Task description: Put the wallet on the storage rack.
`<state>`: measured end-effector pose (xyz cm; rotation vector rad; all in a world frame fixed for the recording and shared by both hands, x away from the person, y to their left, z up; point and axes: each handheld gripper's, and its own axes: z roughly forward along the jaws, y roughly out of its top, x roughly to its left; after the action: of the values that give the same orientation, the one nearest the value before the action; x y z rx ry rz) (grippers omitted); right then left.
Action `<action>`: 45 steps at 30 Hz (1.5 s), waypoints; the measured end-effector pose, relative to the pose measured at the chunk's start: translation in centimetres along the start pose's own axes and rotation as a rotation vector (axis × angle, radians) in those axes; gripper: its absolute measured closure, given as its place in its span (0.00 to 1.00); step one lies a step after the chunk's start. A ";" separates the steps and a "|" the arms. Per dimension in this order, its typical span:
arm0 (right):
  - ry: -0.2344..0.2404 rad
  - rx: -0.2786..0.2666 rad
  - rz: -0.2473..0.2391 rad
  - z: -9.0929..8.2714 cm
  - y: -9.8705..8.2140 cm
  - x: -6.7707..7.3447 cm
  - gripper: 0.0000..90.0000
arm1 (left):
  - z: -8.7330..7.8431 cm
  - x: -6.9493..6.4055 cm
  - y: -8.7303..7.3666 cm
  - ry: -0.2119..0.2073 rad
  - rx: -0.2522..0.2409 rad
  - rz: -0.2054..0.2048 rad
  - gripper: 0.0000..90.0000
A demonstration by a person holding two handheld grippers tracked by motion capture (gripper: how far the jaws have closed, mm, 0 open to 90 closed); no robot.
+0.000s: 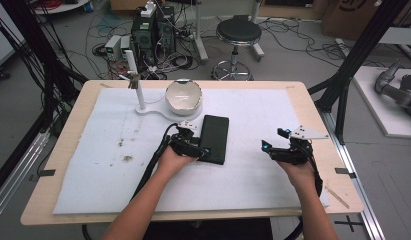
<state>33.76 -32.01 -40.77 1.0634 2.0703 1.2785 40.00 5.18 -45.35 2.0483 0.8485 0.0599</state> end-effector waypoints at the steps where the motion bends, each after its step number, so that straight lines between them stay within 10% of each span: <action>1: -0.001 0.002 0.003 0.0 0.0 0.1 0.21 | 0.0 0.1 0.0 -0.006 -0.006 -0.003 0.38; 11: -0.007 0.005 0.005 -0.1 0.0 0.0 0.21 | -0.3 0.8 -0.3 -0.089 -0.070 -0.057 0.78; 19: -0.003 0.003 -0.003 -0.2 0.0 0.0 0.21 | -0.6 1.4 -0.3 -0.149 -0.116 -0.096 0.88; 31: -0.004 -0.009 0.006 -0.5 -0.1 -0.3 0.21 | -4.3 -0.6 1.2 -0.180 -0.193 0.055 0.91; 45: 0.030 -0.040 0.008 -0.8 0.5 0.2 0.21 | -13.9 -2.0 2.1 -0.132 -0.242 0.270 0.91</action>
<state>33.26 -32.13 -39.93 1.0414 2.0561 1.3421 34.83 13.26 -34.86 1.9016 0.4561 0.1658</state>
